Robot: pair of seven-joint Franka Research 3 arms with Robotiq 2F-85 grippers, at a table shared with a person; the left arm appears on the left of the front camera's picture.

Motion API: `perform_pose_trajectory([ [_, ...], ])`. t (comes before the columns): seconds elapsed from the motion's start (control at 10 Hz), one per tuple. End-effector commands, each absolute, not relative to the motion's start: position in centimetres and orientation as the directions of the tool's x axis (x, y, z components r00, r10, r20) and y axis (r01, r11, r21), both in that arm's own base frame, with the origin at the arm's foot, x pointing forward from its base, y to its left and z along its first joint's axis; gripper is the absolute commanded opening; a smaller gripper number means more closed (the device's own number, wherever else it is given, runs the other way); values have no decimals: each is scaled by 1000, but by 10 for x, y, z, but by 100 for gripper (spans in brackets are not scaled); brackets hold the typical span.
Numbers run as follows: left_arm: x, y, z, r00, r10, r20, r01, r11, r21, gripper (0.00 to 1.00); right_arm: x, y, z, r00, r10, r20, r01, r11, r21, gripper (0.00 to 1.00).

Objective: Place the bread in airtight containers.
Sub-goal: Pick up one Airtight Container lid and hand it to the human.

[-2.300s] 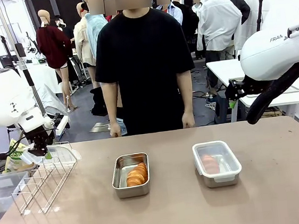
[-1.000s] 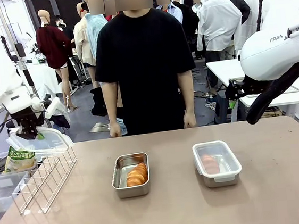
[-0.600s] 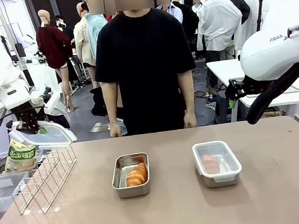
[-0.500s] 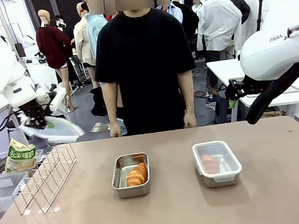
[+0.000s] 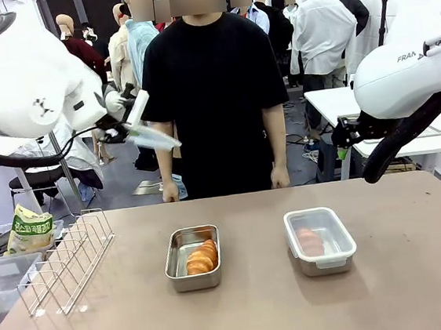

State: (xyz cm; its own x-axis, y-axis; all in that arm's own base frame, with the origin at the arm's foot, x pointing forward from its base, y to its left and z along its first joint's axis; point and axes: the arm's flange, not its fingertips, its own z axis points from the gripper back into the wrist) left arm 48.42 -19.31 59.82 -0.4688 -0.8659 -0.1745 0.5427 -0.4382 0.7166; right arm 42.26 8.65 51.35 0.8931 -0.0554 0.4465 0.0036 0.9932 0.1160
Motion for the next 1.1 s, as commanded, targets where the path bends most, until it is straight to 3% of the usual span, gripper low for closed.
perform_pose_trajectory([
  [0.0,514,-204,594,-540,-818,-198,430,-471,770,0,423,85,513,894,-57,444,4,993,118,100],
  [0.3,525,-237,593,-617,-770,-163,414,-494,764,0,423,85,513,894,-57,444,4,993,118,100],
  [0.7,518,-206,594,-603,-794,-82,490,-449,748,0,423,85,513,894,-57,444,4,993,118,100],
  [0.8,519,-245,585,-588,-799,-129,443,-451,775,0,423,85,513,894,-57,444,4,993,118,100],
  [1.0,519,-245,585,-588,-799,-129,443,-451,775,0,423,85,513,894,-57,444,4,993,118,100],
])
